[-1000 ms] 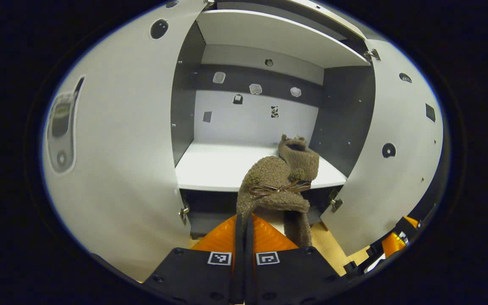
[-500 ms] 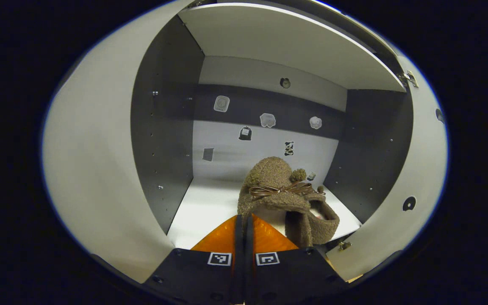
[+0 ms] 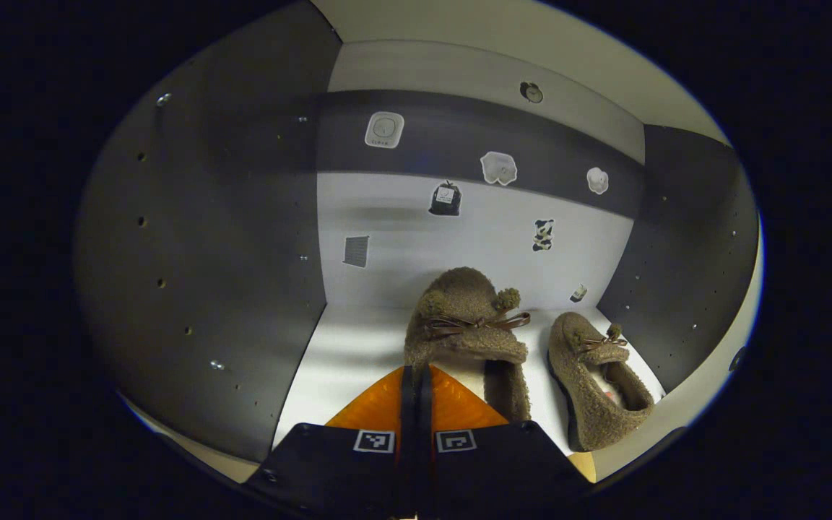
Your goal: Grab one shoe with the right hand and put it into the shoe cabinet, grab the other shoe with the left hand and put it into the shoe cabinet; then close the right door with the right hand and the left door with the left hand.
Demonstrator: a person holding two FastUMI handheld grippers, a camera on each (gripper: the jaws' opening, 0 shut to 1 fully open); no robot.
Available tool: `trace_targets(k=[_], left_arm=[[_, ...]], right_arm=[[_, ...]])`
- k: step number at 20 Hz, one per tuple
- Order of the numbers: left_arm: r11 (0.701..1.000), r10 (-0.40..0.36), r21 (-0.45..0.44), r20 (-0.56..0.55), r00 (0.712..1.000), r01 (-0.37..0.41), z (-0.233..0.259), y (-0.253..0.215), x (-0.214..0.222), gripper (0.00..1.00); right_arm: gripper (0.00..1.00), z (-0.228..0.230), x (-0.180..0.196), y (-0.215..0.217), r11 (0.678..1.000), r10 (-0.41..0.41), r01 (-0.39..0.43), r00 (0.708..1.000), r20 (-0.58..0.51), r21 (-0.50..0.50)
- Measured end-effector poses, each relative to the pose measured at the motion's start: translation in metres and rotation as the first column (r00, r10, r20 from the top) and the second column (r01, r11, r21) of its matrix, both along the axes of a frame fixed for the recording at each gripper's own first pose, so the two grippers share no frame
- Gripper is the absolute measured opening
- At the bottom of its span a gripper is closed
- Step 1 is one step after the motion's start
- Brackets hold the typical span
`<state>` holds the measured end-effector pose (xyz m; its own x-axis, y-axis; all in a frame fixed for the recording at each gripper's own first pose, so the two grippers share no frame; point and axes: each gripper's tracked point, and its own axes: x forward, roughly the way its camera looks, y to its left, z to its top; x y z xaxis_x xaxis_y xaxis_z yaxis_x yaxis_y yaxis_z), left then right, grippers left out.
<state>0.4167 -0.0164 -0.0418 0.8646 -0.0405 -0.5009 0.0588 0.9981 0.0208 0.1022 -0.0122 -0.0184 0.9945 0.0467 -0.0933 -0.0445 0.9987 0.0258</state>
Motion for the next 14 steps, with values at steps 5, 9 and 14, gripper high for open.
trace_targets(k=[5,9,14], left_arm=[[1.000,-0.014,0.015,0.023,1.000,0.014,0.007,-0.004,-0.003,0.18],[0.997,-0.047,0.072,0.130,0.990,0.038,0.045,-0.013,-0.023,0.40],[0.993,-0.105,0.088,0.258,0.960,0.085,0.093,-0.035,-0.079,0.58]], right_arm=[[0.93,-0.001,0.005,0.004,1.000,0.003,-0.003,1.000,-0.003,0.010],[0.93,0.002,0.005,0.011,1.000,0.014,-0.014,1.000,-0.001,0.017],[0.93,0.008,-0.007,0.011,1.000,0.020,-0.020,1.000,0.013,0.018]])
